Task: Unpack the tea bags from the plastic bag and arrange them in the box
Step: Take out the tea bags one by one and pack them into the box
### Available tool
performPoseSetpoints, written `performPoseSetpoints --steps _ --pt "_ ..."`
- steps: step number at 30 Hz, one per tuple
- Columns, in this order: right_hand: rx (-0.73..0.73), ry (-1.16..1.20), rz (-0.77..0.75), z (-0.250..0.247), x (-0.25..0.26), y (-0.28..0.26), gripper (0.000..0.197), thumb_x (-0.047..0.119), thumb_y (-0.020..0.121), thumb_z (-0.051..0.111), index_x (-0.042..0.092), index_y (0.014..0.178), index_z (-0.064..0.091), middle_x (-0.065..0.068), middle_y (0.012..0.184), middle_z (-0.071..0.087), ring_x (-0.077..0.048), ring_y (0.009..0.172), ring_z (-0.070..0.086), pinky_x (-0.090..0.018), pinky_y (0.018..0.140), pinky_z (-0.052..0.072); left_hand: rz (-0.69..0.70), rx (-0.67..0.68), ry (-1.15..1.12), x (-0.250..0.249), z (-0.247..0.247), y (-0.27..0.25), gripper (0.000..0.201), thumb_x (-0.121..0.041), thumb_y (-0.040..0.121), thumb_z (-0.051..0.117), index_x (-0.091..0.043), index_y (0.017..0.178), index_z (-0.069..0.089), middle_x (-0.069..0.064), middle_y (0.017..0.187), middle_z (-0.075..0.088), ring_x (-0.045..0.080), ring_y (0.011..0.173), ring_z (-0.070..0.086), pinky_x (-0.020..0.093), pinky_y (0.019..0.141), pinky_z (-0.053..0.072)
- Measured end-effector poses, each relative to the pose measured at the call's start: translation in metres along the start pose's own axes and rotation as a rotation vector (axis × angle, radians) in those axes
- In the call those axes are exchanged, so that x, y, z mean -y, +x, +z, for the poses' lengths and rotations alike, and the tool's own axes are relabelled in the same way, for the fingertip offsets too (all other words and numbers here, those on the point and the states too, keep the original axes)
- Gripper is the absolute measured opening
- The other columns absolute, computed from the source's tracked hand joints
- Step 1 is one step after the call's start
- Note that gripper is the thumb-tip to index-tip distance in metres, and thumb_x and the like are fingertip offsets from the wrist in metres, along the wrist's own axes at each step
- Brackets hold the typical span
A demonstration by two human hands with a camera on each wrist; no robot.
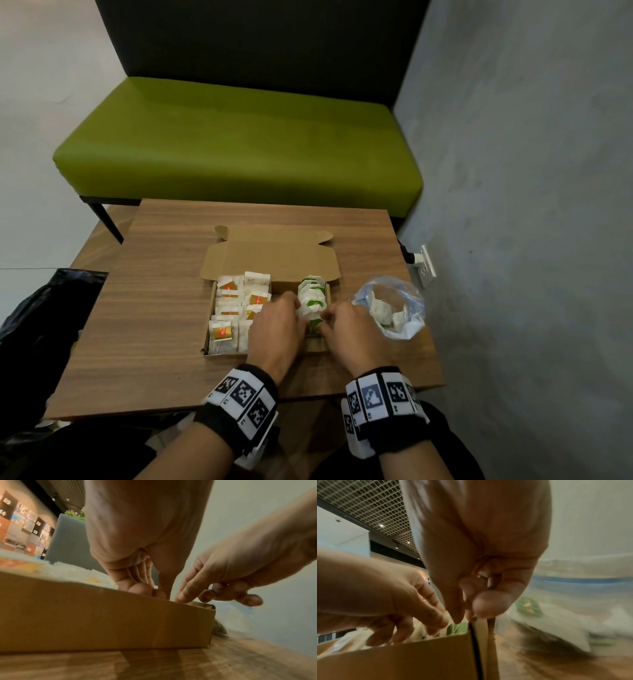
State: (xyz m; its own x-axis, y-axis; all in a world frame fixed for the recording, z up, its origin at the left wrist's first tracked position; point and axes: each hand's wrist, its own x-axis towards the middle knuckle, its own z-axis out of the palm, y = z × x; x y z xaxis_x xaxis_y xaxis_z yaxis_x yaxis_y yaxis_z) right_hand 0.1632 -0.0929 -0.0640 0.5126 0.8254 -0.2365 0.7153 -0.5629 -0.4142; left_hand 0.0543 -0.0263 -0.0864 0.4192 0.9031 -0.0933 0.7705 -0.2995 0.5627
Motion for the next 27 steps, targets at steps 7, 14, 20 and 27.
performPoseSetpoints --steps 7,14,20,27 --pt "-0.052 -0.067 0.015 0.003 0.004 0.003 0.017 0.028 0.096 0.057 0.023 0.104 0.070 0.000 0.101 0.071 -0.020 0.092 0.066 -0.033 0.073 0.054 0.145 0.128 0.214 -0.005 -0.003 -0.007 0.019 -0.041 0.095 0.057 -0.031 0.105 0.069 -0.008 0.094 0.070 0.010 0.084 0.064 0.026 0.073 0.055" --pt "-0.178 0.153 0.049 -0.055 -0.017 -0.015 0.011 0.032 0.092 0.063 0.026 0.090 0.072 0.011 0.077 0.066 -0.004 0.070 0.062 -0.024 0.061 0.053 0.162 0.120 0.207 -0.011 -0.007 -0.004 0.023 -0.042 0.095 0.055 -0.030 0.107 0.070 -0.010 0.094 0.071 0.007 0.081 0.065 0.027 0.071 0.058" --pt "-0.244 0.060 0.157 -0.083 -0.070 -0.003 0.017 0.026 0.091 0.067 0.032 0.107 0.072 0.008 0.104 0.073 -0.015 0.094 0.067 -0.033 0.080 0.056 0.492 -0.051 0.028 -0.061 -0.014 -0.006 0.021 -0.041 0.094 0.057 -0.031 0.108 0.068 -0.010 0.105 0.057 0.006 0.085 0.055 0.024 0.064 0.050" --pt "-0.189 -0.294 0.092 -0.067 -0.083 0.006 0.030 0.041 0.084 0.072 0.038 0.114 0.067 -0.002 0.139 0.039 -0.023 0.128 0.035 -0.038 0.101 0.040 0.437 0.178 0.343 -0.102 0.005 0.021 0.027 -0.041 0.095 0.055 -0.030 0.117 0.067 0.001 0.141 0.047 0.024 0.126 0.044 0.046 0.101 0.037"
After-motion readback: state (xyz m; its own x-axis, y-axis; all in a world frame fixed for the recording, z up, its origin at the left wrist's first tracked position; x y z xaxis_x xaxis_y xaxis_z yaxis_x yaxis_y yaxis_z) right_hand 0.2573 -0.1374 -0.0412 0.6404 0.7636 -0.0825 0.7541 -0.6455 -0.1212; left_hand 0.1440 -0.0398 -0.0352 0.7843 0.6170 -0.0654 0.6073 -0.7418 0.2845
